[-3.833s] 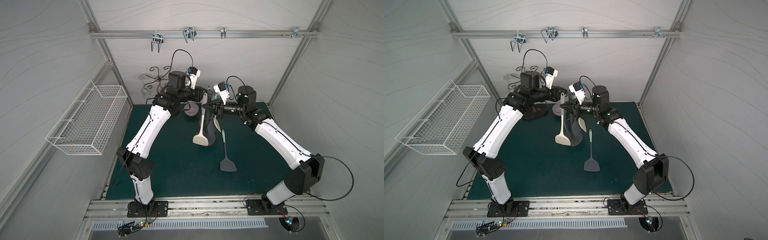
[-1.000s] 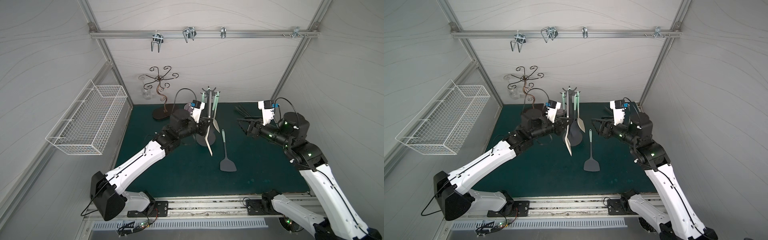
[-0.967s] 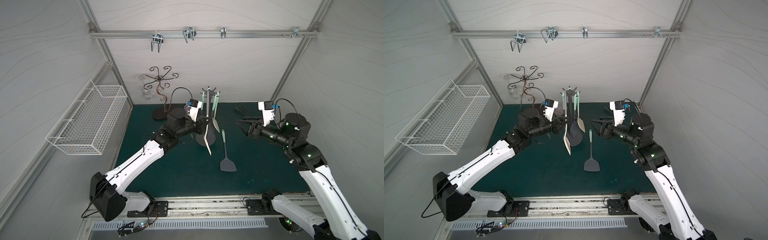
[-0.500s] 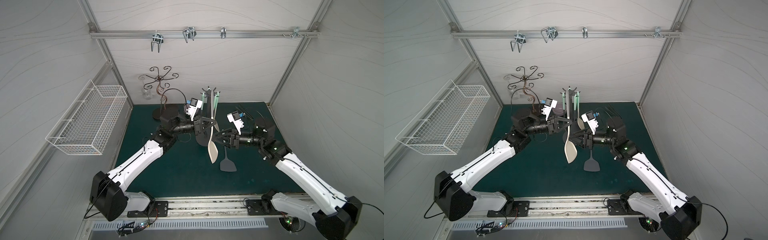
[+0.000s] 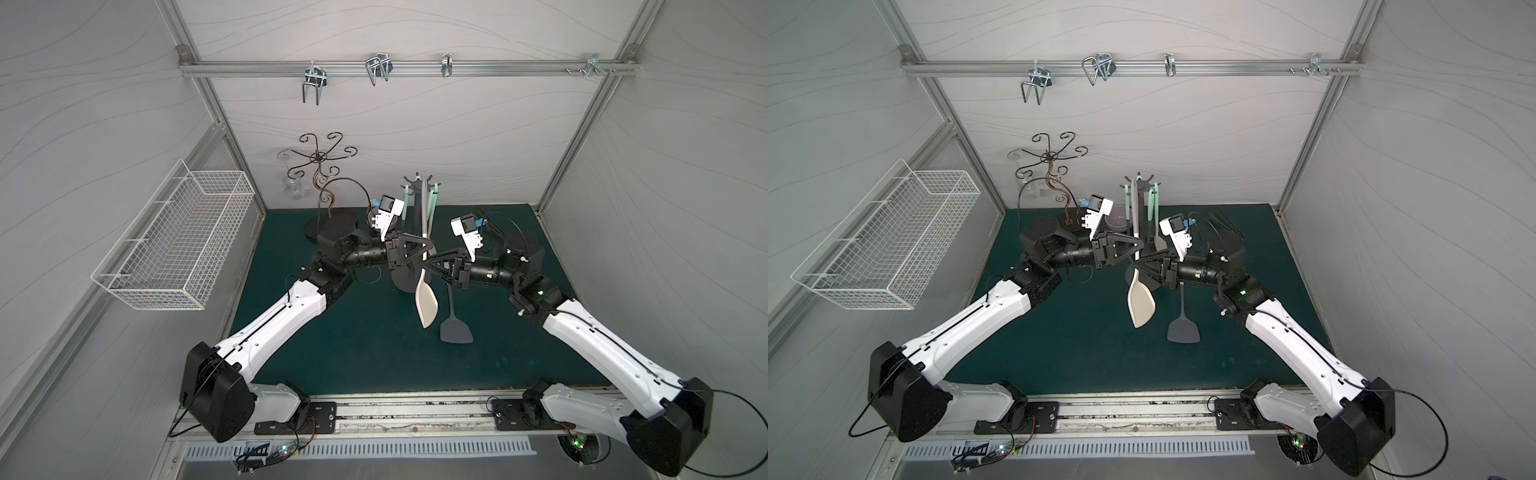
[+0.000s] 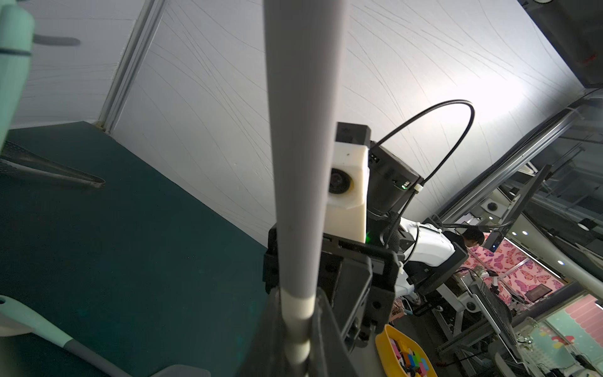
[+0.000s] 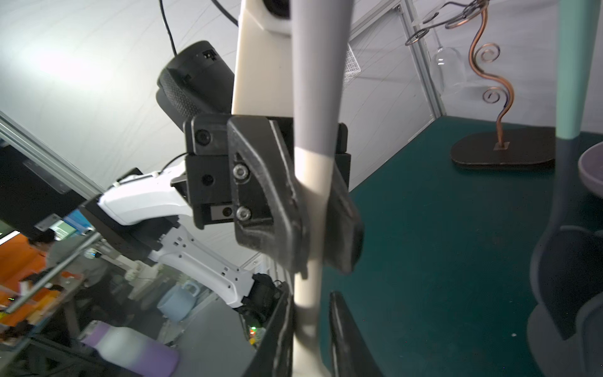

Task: Take the spatula off the kitchen utensil rack
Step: Place the spatula at the center of the board.

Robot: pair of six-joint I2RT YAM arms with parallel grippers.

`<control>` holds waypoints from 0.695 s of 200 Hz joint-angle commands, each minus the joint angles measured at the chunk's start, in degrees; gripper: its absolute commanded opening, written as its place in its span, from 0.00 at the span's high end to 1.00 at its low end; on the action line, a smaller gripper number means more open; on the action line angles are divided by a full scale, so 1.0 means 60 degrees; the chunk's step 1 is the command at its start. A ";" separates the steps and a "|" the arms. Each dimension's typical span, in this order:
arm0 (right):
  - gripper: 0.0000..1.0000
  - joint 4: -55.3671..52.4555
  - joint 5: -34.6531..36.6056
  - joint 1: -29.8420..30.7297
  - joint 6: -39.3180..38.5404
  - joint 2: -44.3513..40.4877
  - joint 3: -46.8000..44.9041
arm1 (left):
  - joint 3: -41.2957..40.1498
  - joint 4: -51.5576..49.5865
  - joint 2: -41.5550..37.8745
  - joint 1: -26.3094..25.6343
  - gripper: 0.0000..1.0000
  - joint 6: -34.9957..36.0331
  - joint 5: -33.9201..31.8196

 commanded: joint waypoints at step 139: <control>1.00 -0.3422 0.2387 -0.0165 -0.1112 -0.0132 0.1381 | 0.0324 -0.3518 -0.1039 0.0084 0.28 0.2681 -0.1586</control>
